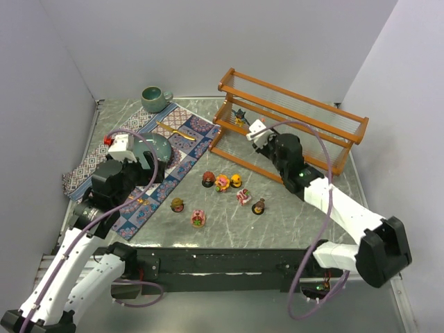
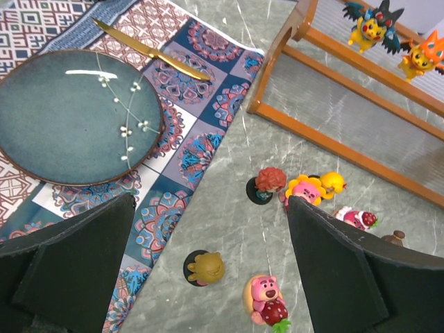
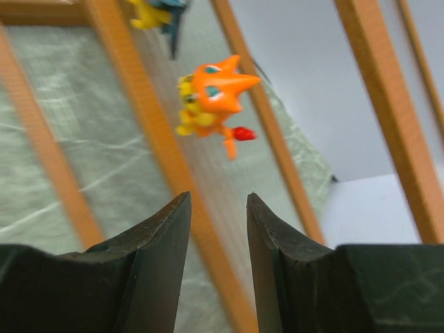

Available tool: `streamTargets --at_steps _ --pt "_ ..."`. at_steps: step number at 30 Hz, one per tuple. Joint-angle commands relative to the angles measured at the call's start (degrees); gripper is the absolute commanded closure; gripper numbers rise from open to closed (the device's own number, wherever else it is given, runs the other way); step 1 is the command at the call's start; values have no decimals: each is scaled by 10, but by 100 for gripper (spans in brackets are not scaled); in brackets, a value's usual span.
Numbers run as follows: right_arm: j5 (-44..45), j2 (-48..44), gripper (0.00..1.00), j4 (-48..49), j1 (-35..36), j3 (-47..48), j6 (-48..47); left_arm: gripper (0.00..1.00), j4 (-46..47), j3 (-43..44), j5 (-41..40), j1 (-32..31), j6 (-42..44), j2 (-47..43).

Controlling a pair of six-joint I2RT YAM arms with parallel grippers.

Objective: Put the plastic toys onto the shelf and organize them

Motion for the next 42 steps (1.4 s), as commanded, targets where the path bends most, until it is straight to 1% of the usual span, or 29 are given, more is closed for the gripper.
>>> streamTargets --at_steps 1,2,5,8,13,14,15,19,21,22,25,29,32,35,42 --pt "23 -58 55 -7 59 -25 93 3 21 -6 27 6 -4 -5" --pt "39 -73 55 -4 70 -32 107 3 24 -6 30 7 -2 1" --pt "41 -104 54 -5 117 -59 160 3 27 -8 59 9 -1 17" --pt "20 -130 53 -17 146 -80 226 3 26 -11 78 11 -5 41" --pt "-36 -170 50 -30 167 -119 325 3 18 -9 106 12 -7 79" --pt "-44 -177 49 -28 170 -127 338 3 17 -7 105 13 -10 89" --pt "-59 -181 46 -26 171 -139 347 3 17 -6 105 13 -12 91" --pt "-72 -195 43 -29 175 -163 391 3 9 -4 91 14 -15 95" --pt "-77 -199 41 -25 175 -178 399 3 3 -2 85 18 -15 89" --pt "-72 -200 41 -20 174 -183 424 3 0 -2 80 19 -16 85" --pt "-51 -193 41 -17 175 -190 455 3 -7 -2 77 30 -16 66" --pt "-32 -171 41 -44 174 -174 494 3 3 -9 87 56 -15 28" --pt "-31 -147 41 -51 173 -169 526 3 9 -12 100 78 -18 20" --pt "-28 -118 41 -51 174 -168 560 3 10 -12 118 83 -17 24" --pt "-9 -66 43 36 174 -197 608 3 11 -13 129 84 -18 23"
